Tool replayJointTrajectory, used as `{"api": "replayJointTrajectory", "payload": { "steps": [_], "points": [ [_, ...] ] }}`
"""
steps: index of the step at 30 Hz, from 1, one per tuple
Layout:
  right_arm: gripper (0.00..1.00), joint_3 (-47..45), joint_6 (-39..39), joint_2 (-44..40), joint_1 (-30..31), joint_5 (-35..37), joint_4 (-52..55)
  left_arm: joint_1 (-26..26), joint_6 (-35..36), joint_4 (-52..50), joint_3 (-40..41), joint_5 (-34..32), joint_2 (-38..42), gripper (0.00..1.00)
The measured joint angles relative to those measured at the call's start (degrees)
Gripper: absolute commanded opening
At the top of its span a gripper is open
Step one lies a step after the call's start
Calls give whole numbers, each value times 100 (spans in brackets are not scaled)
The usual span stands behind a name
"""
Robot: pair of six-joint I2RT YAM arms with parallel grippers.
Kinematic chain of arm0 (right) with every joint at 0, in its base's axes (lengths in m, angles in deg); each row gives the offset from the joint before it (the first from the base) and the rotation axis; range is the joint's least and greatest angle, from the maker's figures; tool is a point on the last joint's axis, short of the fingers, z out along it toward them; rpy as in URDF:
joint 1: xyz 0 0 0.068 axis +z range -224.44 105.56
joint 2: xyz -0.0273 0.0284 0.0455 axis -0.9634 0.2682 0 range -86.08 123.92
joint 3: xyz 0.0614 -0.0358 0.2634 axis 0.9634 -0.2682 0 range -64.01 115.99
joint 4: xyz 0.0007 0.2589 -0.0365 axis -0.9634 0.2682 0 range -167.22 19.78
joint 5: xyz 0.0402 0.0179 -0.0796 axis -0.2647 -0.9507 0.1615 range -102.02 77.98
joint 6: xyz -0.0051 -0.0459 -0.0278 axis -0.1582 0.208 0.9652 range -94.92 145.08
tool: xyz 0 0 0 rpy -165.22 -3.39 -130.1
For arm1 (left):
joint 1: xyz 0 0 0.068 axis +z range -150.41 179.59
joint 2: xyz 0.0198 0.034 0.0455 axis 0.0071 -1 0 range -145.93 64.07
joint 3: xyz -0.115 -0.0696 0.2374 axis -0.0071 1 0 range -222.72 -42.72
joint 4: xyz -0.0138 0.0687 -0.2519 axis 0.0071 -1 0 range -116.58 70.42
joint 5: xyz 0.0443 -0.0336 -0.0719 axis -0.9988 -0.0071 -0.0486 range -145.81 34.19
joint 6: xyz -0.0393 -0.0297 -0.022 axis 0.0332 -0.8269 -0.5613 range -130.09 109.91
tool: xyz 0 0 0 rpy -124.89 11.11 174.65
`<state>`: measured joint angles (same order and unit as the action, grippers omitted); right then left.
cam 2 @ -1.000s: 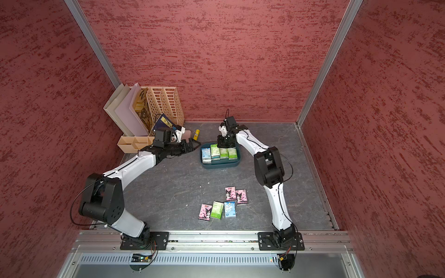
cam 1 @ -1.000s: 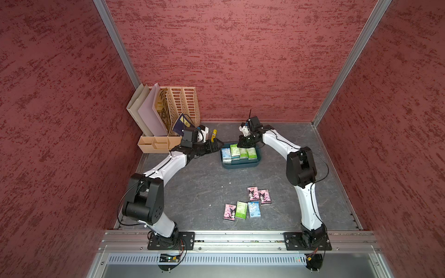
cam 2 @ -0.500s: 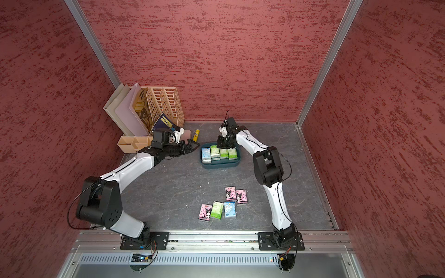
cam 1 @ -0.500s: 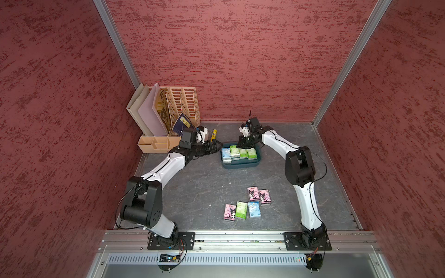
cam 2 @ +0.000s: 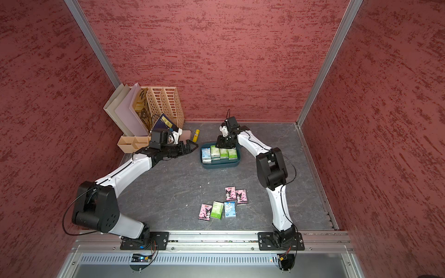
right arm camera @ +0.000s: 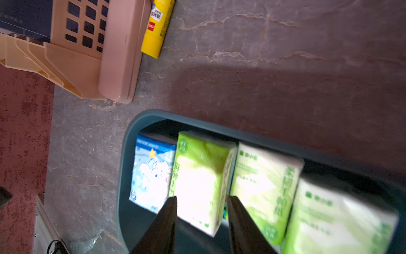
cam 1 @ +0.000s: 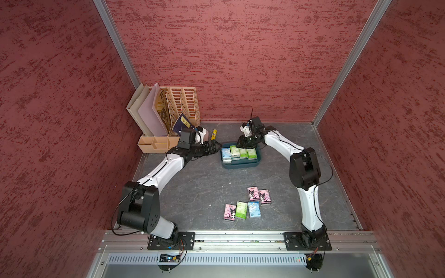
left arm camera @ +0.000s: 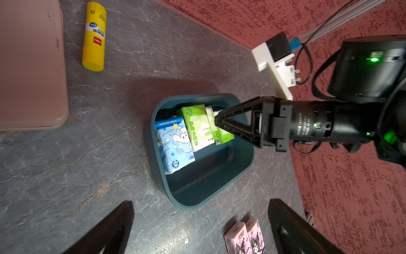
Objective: Put the pocket tissues into the storage box
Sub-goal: Place the pocket tissues in the storage box, then pick up the pocket tissues from the center of the board.
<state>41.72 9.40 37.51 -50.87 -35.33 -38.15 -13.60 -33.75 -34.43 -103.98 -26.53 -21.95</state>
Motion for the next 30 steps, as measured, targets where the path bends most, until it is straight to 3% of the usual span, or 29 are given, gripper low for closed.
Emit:
{"api": "replayJointTrajectory", "payload": {
  "steps": [5,11,20,30],
  "points": [
    [52,-986,111,-1320,0,238,-4,-125,31,-85,-68,-26,-24,100],
    [53,-2455,111,-2586,-15,496,138,-721,234,-125,-402,70,-391,100],
    [53,-4675,-291,-3821,-48,496,404,-1410,728,-190,-918,640,-1233,100],
    [49,-6008,-813,-4413,-48,282,264,-1453,809,-190,-970,706,-1309,100]
  ]
}}
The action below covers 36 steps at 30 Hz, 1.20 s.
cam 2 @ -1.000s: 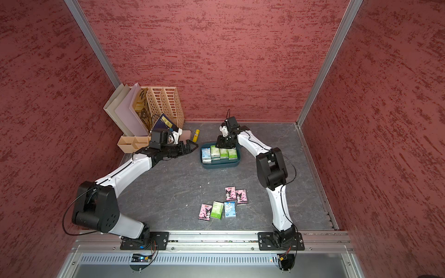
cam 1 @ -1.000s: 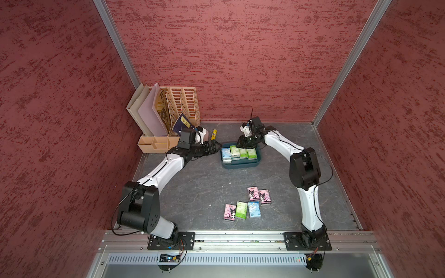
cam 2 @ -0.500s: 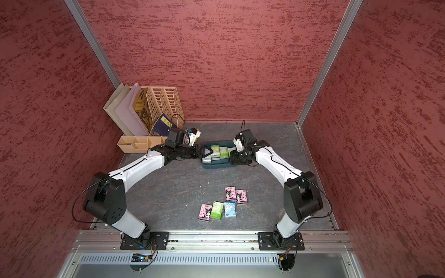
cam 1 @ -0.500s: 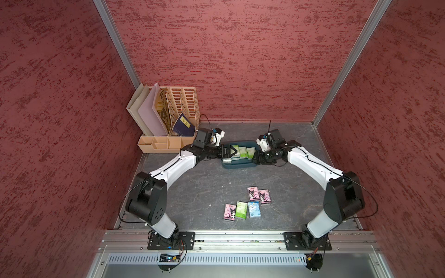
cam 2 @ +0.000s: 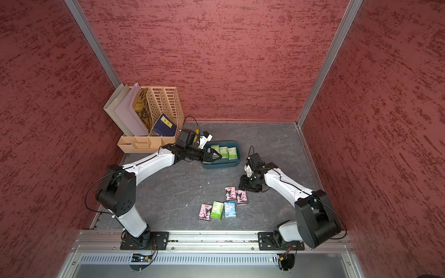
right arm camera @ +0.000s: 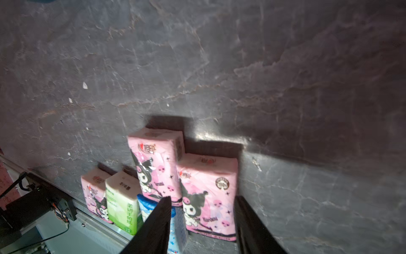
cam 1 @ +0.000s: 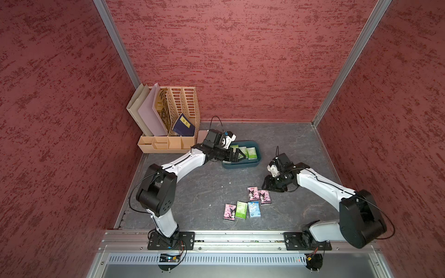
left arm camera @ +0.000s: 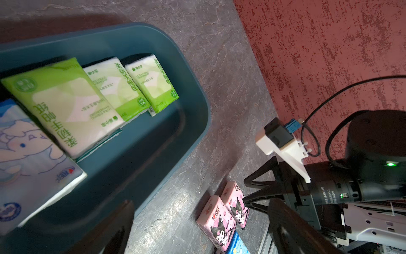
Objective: Put the pocket tissues into the storage box
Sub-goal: Pick up the pocket tissues from the center of the board.
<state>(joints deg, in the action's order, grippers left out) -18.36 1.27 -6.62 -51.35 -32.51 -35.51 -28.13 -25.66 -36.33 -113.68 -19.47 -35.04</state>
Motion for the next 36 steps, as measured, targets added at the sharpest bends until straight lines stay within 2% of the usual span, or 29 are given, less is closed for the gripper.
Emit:
{"api": "replayJointTrajectory", "payload": {
  "steps": [8,15,20,24,31,36],
  "points": [
    [46,-435,-260,-188,0,-116,-192,61,0,4,0,2,-2,100],
    [39,-667,-387,-153,0,-234,-496,175,2,2,0,0,-2,100],
    [23,-737,-448,-57,-2,-258,-656,240,2,2,0,2,-2,100],
    [0,-737,-468,-55,0,-289,-726,310,0,7,2,2,-2,100],
    [0,-680,-420,-192,0,-94,-575,540,-24,138,116,96,2,100],
    [0,-240,-267,-372,0,264,-155,758,-92,238,243,131,13,100]
  ]
}}
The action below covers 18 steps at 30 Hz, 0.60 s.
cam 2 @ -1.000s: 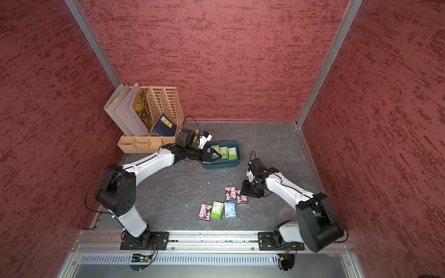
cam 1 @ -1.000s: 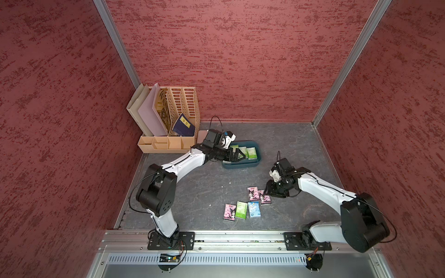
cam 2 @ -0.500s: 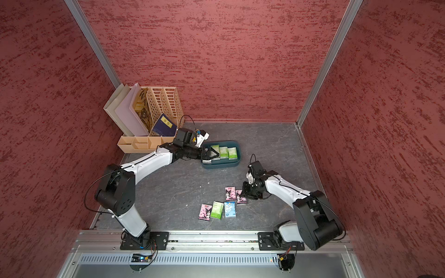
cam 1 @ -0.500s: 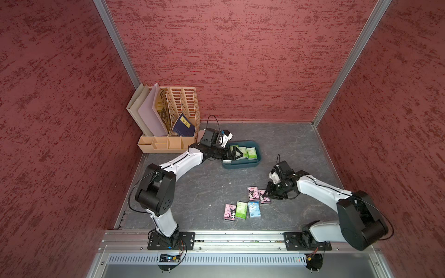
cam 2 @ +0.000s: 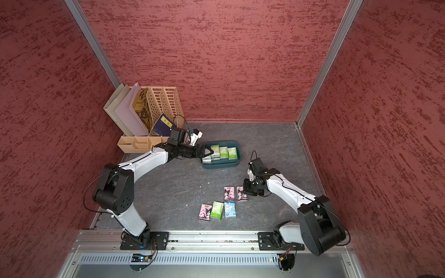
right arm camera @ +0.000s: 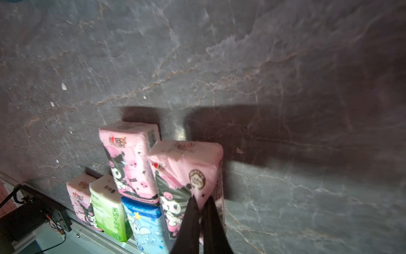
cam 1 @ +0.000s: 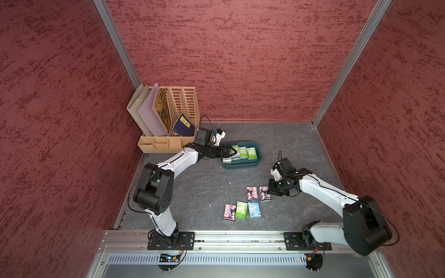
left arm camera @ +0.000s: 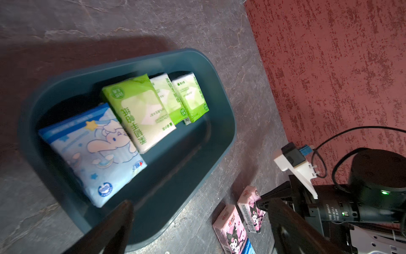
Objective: Put the pocket tissues into the storage box
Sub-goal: Pick up the pocket tissues from the center of the board, then place the pocket tissues in the storage box.
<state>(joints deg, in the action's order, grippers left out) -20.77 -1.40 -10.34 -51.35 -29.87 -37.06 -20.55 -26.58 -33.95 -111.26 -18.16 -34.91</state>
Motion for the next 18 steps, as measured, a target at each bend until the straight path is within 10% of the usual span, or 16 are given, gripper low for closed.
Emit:
{"api": "replayJointTrajectory", "payload": {
  "steps": [18],
  "points": [
    [0,3873,1080,2323,-7,485,293,577,-389,240,374,133,262,100]
  ]
}}
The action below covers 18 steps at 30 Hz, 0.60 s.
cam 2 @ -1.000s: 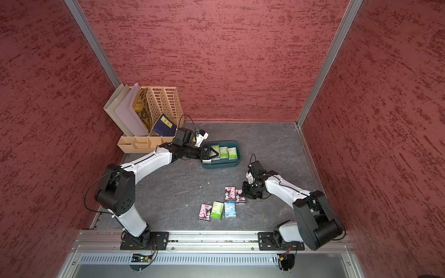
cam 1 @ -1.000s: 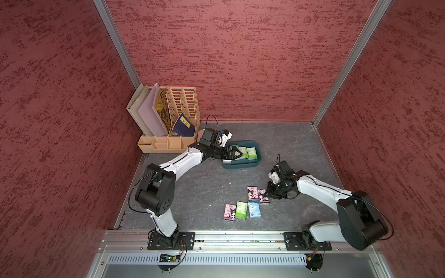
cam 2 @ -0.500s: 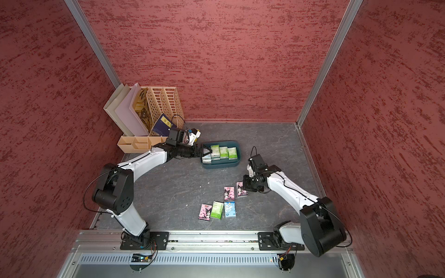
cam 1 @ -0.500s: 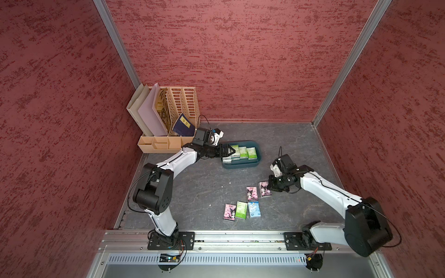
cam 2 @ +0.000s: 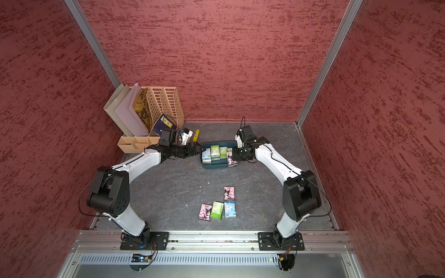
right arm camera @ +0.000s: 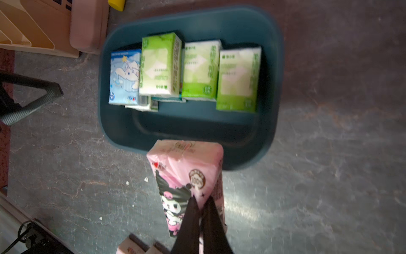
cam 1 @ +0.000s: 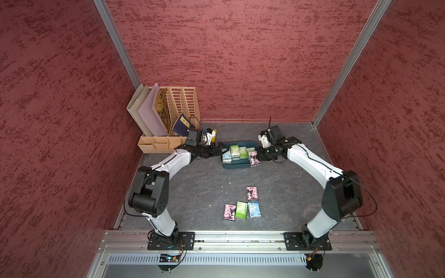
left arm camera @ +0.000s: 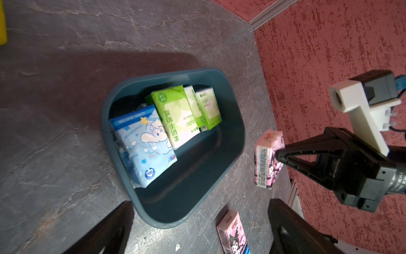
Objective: Put the pocket tissues into the storage box
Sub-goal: Place the pocket tissues in the storage box.
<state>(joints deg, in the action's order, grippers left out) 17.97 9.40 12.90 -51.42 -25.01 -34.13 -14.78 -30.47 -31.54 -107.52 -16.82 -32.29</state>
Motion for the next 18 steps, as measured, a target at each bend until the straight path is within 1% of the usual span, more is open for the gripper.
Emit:
{"api": "replayJointTrajectory", "payload": {
  "steps": [4,8,13,18],
  "points": [
    [0,876,136,887,-13,-22,-13,50,-59,-2,2,0,7,100],
    [0,1478,162,1569,-59,-72,-24,55,-79,-33,2,-4,37,100],
    [0,1934,162,2146,-103,-116,-33,72,-76,-138,0,-13,70,100],
    [0,2234,157,2518,-107,-160,-37,87,-76,-247,0,-37,70,100]
  ]
}}
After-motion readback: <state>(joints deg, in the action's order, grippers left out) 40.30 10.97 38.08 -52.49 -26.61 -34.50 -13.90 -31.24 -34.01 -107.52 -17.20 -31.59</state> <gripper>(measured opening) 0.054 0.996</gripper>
